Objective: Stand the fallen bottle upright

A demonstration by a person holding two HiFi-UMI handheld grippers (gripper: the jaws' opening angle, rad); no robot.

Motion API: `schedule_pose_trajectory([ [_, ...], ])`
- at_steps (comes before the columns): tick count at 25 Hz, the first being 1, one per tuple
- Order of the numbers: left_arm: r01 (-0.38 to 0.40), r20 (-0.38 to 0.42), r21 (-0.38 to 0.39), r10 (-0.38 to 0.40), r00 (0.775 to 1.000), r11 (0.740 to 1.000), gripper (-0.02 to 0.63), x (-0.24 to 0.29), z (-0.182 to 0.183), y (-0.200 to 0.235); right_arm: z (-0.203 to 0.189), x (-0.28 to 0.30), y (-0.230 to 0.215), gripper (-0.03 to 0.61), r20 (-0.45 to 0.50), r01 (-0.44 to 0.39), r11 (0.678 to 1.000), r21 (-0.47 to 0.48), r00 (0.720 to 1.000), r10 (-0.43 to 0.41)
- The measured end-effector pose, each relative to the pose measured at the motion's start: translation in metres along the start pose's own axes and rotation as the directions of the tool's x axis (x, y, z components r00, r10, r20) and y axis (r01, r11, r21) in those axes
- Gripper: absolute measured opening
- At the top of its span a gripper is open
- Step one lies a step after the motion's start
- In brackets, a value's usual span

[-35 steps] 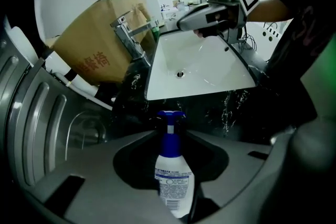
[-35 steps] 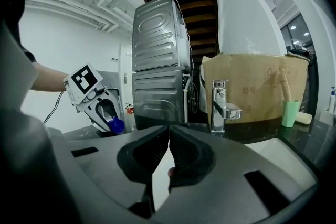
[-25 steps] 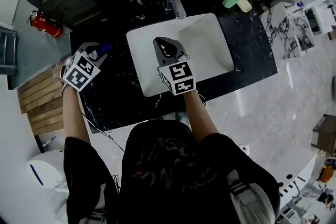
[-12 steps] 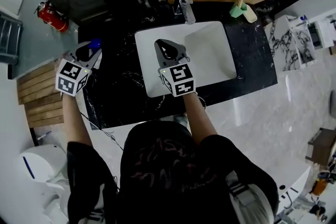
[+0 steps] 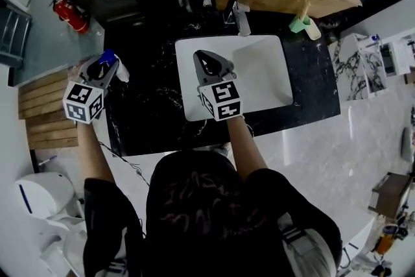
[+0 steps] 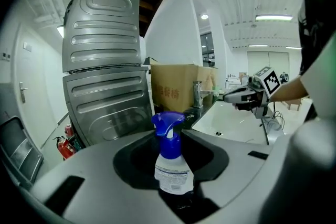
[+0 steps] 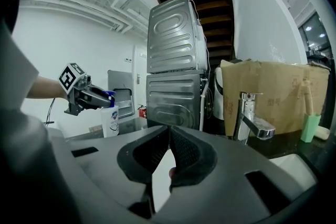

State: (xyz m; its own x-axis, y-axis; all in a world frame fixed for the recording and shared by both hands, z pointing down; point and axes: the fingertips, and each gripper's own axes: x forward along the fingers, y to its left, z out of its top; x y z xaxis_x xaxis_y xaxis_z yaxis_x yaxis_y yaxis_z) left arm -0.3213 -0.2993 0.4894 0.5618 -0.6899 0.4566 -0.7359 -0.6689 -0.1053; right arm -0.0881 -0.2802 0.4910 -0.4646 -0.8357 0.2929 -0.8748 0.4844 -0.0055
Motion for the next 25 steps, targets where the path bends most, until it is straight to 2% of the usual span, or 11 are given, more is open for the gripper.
schedule_pose_trajectory([
  [5,-0.024,0.022,-0.027,0.025,0.999,0.999,0.135,-0.009,-0.008,0.005,0.003,0.005,0.009,0.015,-0.002,-0.018,1.000,-0.024,1.000,0.018],
  [16,-0.056,0.022,0.021,0.056,0.998,0.998,0.147,-0.009,-0.010,0.005,0.004,0.005,0.019,0.015,-0.011,-0.035,0.998,-0.050,0.999,0.034],
  [25,-0.129,0.048,-0.034,0.131,0.990,0.991,0.175,-0.018,-0.012,0.008,0.009,0.000,0.020,0.017,-0.006,-0.039,0.997,-0.066,0.999,0.039],
])
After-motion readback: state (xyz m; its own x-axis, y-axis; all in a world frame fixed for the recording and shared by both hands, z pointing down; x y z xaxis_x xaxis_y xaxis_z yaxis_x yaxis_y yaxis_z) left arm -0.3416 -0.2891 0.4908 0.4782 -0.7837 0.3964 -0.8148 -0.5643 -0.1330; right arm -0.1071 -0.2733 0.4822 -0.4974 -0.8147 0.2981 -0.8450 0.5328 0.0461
